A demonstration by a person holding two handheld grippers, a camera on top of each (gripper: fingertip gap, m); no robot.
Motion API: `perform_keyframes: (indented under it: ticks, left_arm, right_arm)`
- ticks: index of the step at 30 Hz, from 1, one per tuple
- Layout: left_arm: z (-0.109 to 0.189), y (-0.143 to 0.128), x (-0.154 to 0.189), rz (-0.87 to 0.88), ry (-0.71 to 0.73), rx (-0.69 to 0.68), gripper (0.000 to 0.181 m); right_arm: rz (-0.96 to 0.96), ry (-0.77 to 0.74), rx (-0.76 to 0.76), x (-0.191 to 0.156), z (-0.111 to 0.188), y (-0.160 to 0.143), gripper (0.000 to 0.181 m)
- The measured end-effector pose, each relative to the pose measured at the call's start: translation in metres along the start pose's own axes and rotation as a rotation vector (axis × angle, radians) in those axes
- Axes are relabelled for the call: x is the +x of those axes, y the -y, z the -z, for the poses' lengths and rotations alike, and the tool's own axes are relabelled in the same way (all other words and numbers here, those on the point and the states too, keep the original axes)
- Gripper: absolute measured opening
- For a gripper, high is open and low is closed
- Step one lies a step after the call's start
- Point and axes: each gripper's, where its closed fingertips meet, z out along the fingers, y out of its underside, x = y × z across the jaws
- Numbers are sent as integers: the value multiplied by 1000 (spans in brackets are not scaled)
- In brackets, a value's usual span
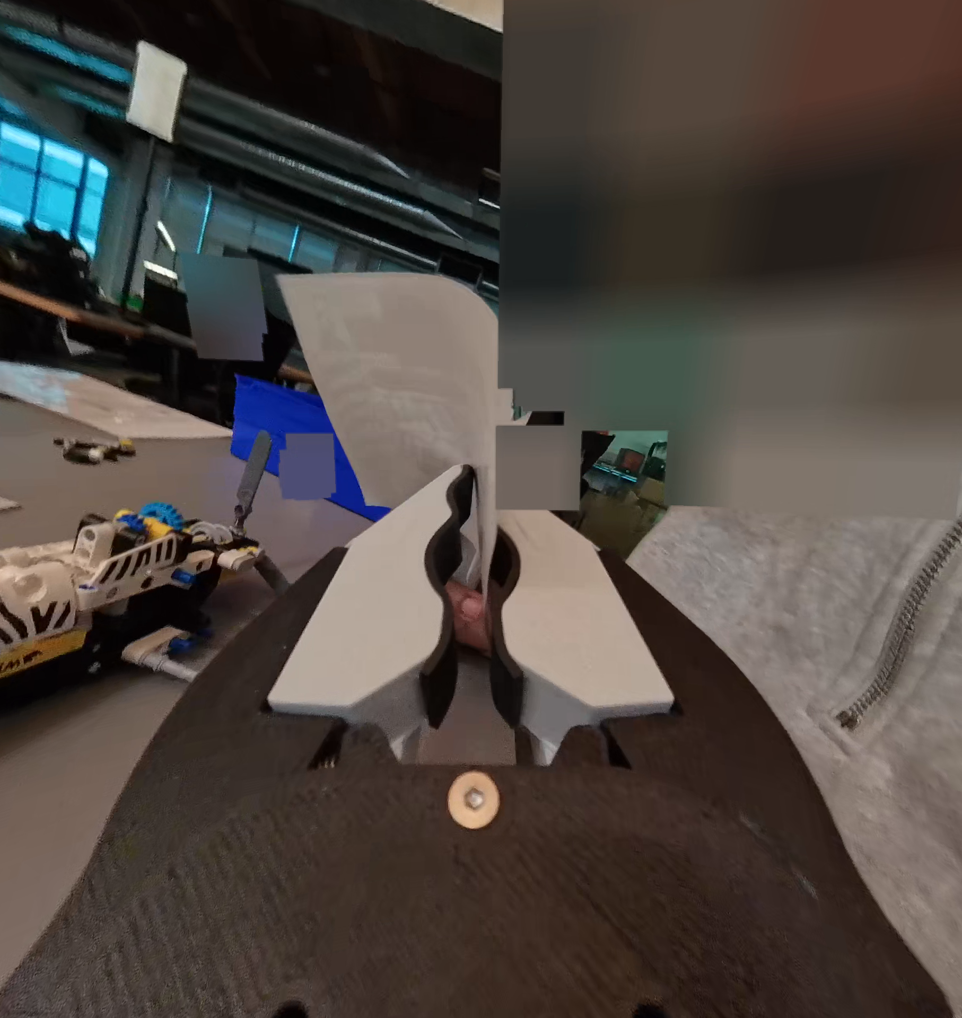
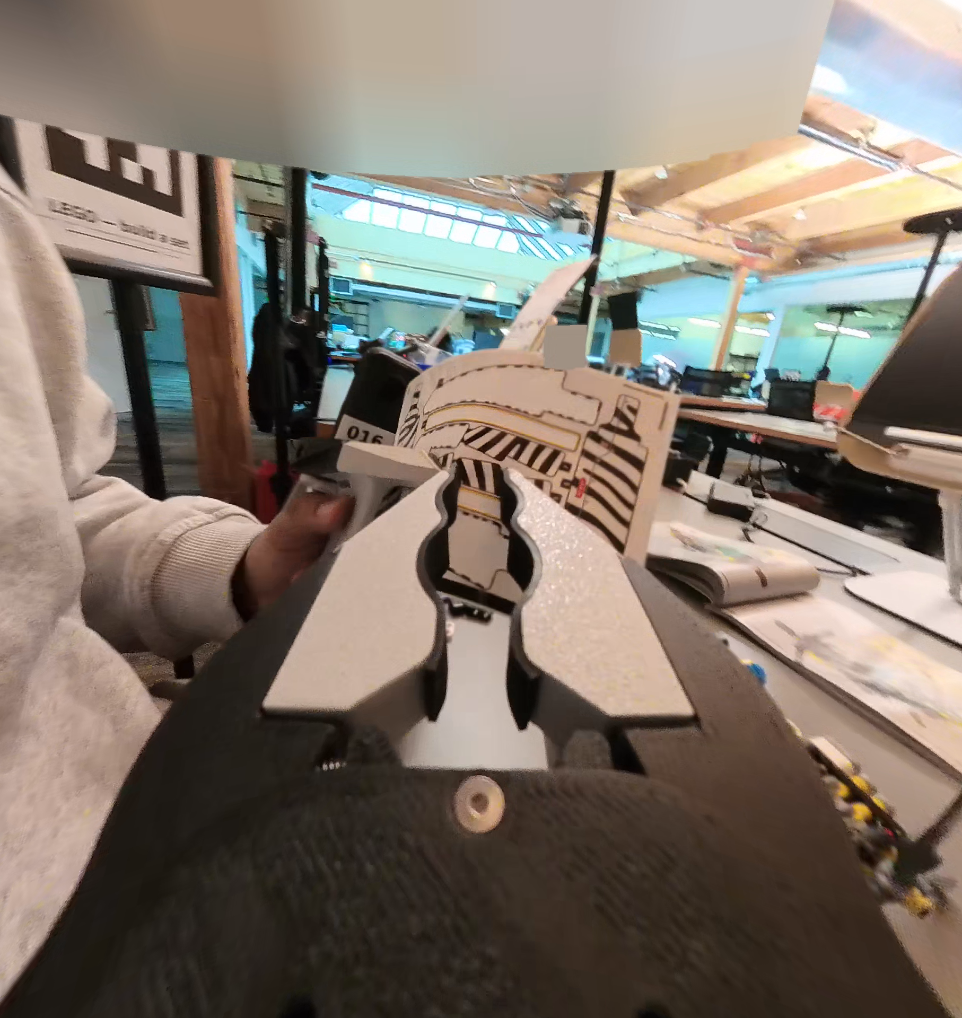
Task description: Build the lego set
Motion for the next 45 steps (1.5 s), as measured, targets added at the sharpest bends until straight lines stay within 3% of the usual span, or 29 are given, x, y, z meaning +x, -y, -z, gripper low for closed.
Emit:
perform_keyframes:
  ticks: [8, 16, 45]
  left_arm:
    - [6, -1, 31, 44, -204, -6, 0]
    - [6, -1, 36, 30, -237, -6, 0]
    - [7, 4, 24, 98, -194, 25, 0]
  right_arm:
    - [-161, 221, 70, -26, 3, 10, 18]
    - [-379, 336, 58, -29, 2, 8, 33]
    - [-363, 295, 50, -24, 3, 5, 26]
